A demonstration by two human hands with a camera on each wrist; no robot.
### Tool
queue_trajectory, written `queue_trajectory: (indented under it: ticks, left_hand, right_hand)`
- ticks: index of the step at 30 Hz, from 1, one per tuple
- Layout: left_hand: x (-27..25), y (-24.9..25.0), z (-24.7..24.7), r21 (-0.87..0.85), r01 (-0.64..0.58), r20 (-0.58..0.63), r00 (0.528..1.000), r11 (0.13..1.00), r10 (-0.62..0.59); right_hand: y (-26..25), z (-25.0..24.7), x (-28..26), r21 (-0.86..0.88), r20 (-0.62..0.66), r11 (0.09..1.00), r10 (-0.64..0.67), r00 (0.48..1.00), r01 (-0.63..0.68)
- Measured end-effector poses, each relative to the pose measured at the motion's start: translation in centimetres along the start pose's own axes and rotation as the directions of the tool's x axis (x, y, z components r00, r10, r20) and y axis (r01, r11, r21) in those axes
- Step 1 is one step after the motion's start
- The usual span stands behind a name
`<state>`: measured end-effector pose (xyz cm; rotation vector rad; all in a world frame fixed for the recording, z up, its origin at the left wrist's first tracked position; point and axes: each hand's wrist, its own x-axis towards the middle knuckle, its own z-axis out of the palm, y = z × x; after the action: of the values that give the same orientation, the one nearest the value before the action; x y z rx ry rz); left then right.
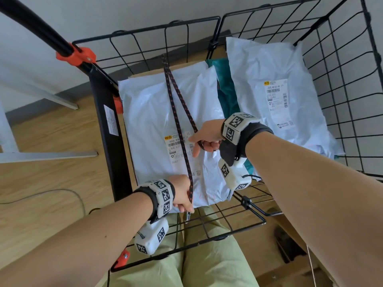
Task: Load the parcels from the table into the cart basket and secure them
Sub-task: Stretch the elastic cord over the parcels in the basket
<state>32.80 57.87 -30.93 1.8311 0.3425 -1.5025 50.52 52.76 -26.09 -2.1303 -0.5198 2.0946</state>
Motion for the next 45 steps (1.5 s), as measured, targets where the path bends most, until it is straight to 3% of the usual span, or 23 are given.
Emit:
queue_trajectory:
  ticks: [11, 17, 26, 30, 32, 33, 34, 35, 36, 37, 38, 40, 43, 45]
  left_hand:
    - [0.3, 0.2, 0.1, -0.025, 0.019, 0.001, 1.000, 1.000, -0.019]
    - [0.4, 0.8, 0.3, 0.021, 0.021, 0.053, 0.998, 1.000, -0.022]
    - [-0.9, -0.3, -1.8, -0.110, 0.053, 0.159, 0.987, 0.993, -0.035]
    - [-3.0, 0.9, -5.9, -0.087, 0.026, 0.084, 0.996, 0.996, -0.019]
    - [-4.0, 2.3, -9.0, -0.131, -0.049, -0.127, 0.991, 0.990, 0.033]
    - [-4.4, 3.1, -10.4, -0.156, -0.120, -0.309, 0.949, 0.980, 0.067]
    - [-4.8, 3.8, -11.6, -0.153, -0.199, -0.516, 0.852, 0.968, 0.094]
    - [-5.1, 4.6, -12.6, -0.099, -0.267, -0.694, 0.709, 0.959, 0.126]
    - [-5.3, 5.4, -13.3, -0.016, -0.303, -0.794, 0.583, 0.953, 0.172]
    - [-5.3, 6.2, -13.8, 0.068, -0.325, -0.820, 0.520, 0.943, 0.238]
    - [-5.2, 7.1, -14.1, 0.161, -0.333, -0.791, 0.519, 0.929, 0.323]
    - [-4.6, 9.0, -13.9, 0.347, -0.305, -0.634, 0.621, 0.887, 0.461]
    - [-3.5, 11.6, -12.8, 0.492, -0.222, -0.431, 0.778, 0.842, 0.457]
    - [-2.9, 12.9, -12.1, 0.497, -0.211, -0.341, 0.844, 0.842, 0.413]
  right_hand:
    - [0.4, 0.7, 0.5, 0.010, -0.048, 1.000, -0.021, 0.999, 0.021]
    - [0.4, 0.7, 0.1, -0.010, -0.076, 1.000, -0.031, 0.997, 0.030]
    - [0.6, 0.8, -0.3, -0.023, -0.037, 0.999, -0.035, 0.999, 0.034]
    - [1.0, 0.4, -1.9, -0.084, -0.033, 0.996, -0.044, 0.998, 0.041]
    - [1.4, -0.4, -3.0, -0.060, -0.047, 0.997, -0.046, 0.998, 0.043]
    - [1.7, -0.7, -3.6, -0.060, -0.055, 0.997, -0.048, 0.997, 0.045]
    - [2.0, -1.0, -4.1, -0.074, -0.062, 0.996, -0.050, 0.997, 0.045]
    - [2.4, -1.3, -4.6, -0.088, -0.067, 0.995, -0.049, 0.997, 0.043]
    - [2.8, -1.4, -5.1, -0.091, -0.063, 0.995, -0.043, 0.997, 0.037]
    - [3.3, -1.4, -5.6, -0.088, -0.055, 0.996, -0.036, 0.998, 0.031]
    - [3.9, -1.5, -6.0, -0.091, -0.050, 0.996, -0.028, 0.998, 0.023]
    - [5.2, -1.6, -6.7, -0.111, -0.057, 0.994, -0.014, 0.998, 0.008]
    - [7.4, -2.0, -7.8, -0.105, -0.096, 0.994, -0.012, 0.995, 0.002]
    - [8.9, -2.2, -8.4, -0.085, -0.114, 0.996, -0.006, 0.993, -0.003]
